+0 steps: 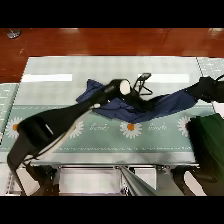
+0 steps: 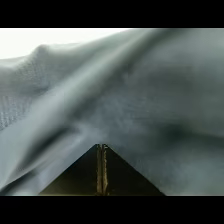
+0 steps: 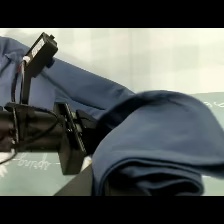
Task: Fold the shirts.
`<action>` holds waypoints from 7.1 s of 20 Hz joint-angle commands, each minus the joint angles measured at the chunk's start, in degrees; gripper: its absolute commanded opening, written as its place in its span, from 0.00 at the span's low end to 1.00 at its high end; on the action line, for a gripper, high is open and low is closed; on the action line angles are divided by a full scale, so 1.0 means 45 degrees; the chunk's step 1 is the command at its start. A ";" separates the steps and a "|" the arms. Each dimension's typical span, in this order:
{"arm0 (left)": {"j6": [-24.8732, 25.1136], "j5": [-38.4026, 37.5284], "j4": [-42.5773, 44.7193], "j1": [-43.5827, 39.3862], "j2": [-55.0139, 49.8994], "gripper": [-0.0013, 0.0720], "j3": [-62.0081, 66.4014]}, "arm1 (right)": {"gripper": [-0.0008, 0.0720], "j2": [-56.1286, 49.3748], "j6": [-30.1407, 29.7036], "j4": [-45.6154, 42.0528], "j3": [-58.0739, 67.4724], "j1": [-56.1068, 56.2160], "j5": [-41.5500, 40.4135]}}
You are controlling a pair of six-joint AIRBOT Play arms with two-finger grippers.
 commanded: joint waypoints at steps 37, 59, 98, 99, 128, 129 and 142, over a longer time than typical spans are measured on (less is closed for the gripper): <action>0.2273 -0.0680 -0.0306 1.2104 1.3998 0.05 -1.3920 | 0.87 -0.1841 0.2754 -0.3905 -0.0476 0.1394 -0.3351; 0.2312 -0.0155 -0.0335 1.1978 1.3998 0.05 -1.5067 | 0.05 -1.0598 -0.0976 0.4036 0.1515 0.5765 -0.4794; 0.2229 0.0481 -0.0112 1.3080 1.3454 0.05 -0.9044 | 0.48 -0.1778 0.2346 -0.3691 0.5668 -0.7728 0.0651; 0.1909 0.0359 -0.0296 1.3007 1.3119 0.05 -0.7771 | 0.25 -0.2443 0.2113 -0.1894 0.6557 -0.6868 0.0160; -0.0267 -0.2137 0.4109 0.9403 0.9704 0.05 -0.8000 | 0.05 -0.7941 0.3745 -0.7470 0.2569 0.6275 -0.2346; -0.0267 -0.2142 0.4109 0.9403 0.9704 0.05 -0.8000 | 0.05 -0.7941 0.3745 -0.7470 0.2569 0.6271 -0.2341; -0.0267 -0.2142 0.4109 0.9403 0.9704 0.05 -0.8000 | 0.05 -0.7941 0.3745 -0.7470 0.2569 0.6275 -0.2346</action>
